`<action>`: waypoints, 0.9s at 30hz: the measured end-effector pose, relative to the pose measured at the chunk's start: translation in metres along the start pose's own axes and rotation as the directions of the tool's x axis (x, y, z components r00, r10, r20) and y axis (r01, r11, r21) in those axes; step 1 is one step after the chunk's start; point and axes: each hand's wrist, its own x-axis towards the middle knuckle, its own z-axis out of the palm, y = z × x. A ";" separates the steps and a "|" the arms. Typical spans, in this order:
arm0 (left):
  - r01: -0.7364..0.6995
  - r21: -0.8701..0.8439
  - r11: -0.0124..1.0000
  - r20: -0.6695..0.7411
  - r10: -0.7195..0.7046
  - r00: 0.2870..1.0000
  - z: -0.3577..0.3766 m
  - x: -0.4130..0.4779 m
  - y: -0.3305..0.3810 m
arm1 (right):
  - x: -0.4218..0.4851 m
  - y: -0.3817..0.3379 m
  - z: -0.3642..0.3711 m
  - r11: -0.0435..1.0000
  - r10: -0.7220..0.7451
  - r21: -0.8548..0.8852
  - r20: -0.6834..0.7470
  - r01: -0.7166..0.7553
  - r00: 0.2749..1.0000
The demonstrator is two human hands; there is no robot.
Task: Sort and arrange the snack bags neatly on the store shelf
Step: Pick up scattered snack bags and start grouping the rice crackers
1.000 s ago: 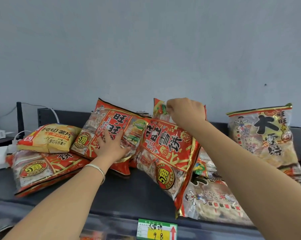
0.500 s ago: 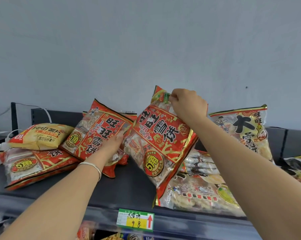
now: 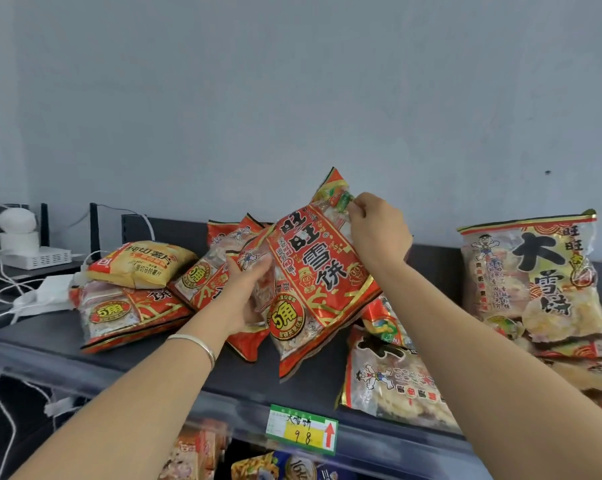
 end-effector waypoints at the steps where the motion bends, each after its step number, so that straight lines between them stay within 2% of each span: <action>1: -0.011 -0.007 1.000 0.002 0.011 1.000 -0.005 0.000 0.002 | -0.001 -0.005 0.005 1.000 -0.004 0.019 0.000 0.004 1.000; 4: -0.107 -0.013 0.994 -0.090 0.105 0.990 -0.025 0.004 0.014 | -0.001 -0.018 0.024 0.990 0.038 0.129 0.098 -0.051 0.994; 7: -0.177 0.058 0.982 -0.189 0.185 0.964 -0.059 0.011 0.033 | -0.001 -0.031 0.045 0.946 0.113 0.248 0.347 -0.207 0.931; 9: -0.215 0.160 0.963 -0.200 0.245 0.949 -0.082 0.015 0.046 | -0.008 -0.038 0.057 0.816 0.188 0.380 0.537 -0.435 0.822; 11: -0.253 0.287 0.924 -0.167 0.308 0.937 -0.099 0.018 0.055 | -0.021 -0.039 0.077 0.680 0.210 0.438 0.651 -0.588 0.729; 14: -0.288 0.419 0.861 -0.111 0.363 0.925 -0.113 0.026 0.060 | -0.039 -0.041 0.108 0.539 0.325 0.422 0.694 -0.729 0.642; 17: -0.277 0.483 0.831 -0.047 0.340 0.939 -0.123 0.034 0.053 | -0.052 -0.045 0.124 0.312 0.365 0.472 0.742 -0.824 0.563; 19: -0.285 0.564 0.775 -0.042 0.371 0.928 -0.127 0.040 0.044 | -0.059 -0.047 0.130 0.288 0.387 0.463 0.744 -0.838 0.544; 20: -0.285 0.663 0.692 -0.054 0.424 0.904 -0.126 0.041 0.040 | -0.062 -0.049 0.136 0.290 0.410 0.473 0.724 -0.832 0.555; 22: -0.247 0.865 0.437 -0.058 0.576 0.816 -0.123 0.038 0.031 | -0.069 -0.054 0.147 0.319 0.476 0.513 0.640 -0.797 0.603; 23: -0.246 0.916 0.317 -0.011 0.632 0.775 -0.121 0.035 0.026 | -0.073 -0.057 0.152 0.354 0.510 0.528 0.583 -0.772 0.632; 25: -0.313 0.945 0.098 0.178 0.649 0.740 -0.117 0.026 0.017 | -0.081 -0.061 0.160 0.440 0.564 0.519 0.475 -0.733 0.675; 27: -0.359 0.927 -0.111 0.355 0.570 0.741 -0.117 0.020 0.007 | -0.091 -0.062 0.163 0.489 0.605 0.510 0.386 -0.708 0.696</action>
